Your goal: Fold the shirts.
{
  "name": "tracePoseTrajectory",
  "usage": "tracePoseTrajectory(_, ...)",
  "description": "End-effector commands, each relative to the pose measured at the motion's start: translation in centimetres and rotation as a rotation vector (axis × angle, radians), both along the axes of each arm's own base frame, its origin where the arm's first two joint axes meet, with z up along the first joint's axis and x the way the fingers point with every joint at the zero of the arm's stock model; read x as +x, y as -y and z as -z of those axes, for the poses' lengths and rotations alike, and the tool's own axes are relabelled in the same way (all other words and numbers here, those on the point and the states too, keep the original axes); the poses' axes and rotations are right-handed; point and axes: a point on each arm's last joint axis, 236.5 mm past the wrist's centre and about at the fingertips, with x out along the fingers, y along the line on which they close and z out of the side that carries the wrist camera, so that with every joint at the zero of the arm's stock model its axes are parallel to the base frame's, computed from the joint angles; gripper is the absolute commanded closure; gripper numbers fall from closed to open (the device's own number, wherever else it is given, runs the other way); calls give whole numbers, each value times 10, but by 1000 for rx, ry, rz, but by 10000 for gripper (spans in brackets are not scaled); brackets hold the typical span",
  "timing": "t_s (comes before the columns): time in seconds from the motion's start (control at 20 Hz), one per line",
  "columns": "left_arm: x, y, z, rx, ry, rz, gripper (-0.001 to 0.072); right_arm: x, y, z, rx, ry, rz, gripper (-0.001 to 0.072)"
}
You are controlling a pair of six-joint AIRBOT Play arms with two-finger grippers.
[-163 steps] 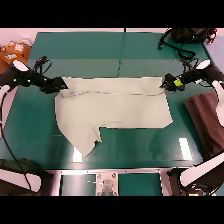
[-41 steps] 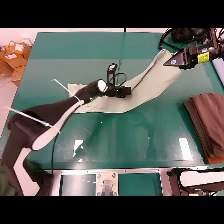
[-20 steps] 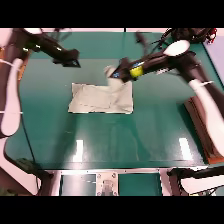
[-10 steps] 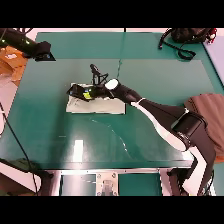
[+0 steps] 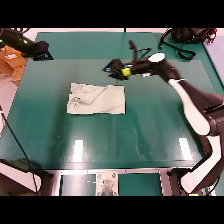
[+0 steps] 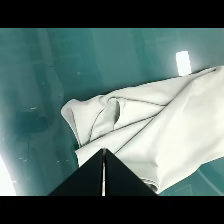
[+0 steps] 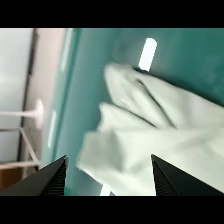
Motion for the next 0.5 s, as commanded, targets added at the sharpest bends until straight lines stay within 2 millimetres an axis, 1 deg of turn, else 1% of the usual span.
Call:
tracePoseTrajectory(0.0,0,0,-1,-1,1,-6,681,-27,98,46,-202,-184,-34,131)
tracePoseTrajectory(0.05,0,0,-1,-2,1,-6,681,-38,111,62,-225,-239,-37,132)
tracePoseTrajectory(0.1,0,0,-1,-3,0,-8,681,-48,117,78,-234,-281,-37,132)
tracePoseTrajectory(0.15,0,0,-1,-3,0,-8,681,-56,118,94,-238,-307,-37,131)
tracePoseTrajectory(0.2,0,0,-1,-4,0,-8,680,-62,114,110,-249,-315,-31,131)
tracePoseTrajectory(0.25,1,0,-1,-4,0,-8,681,-65,108,125,-260,-311,-18,132)
tracePoseTrajectory(0.35,0,0,-1,-6,1,-7,681,-68,85,146,-286,-272,0,132)
tracePoseTrajectory(0.45,0,0,-1,-6,0,-7,681,-70,59,154,-310,-228,-7,132)
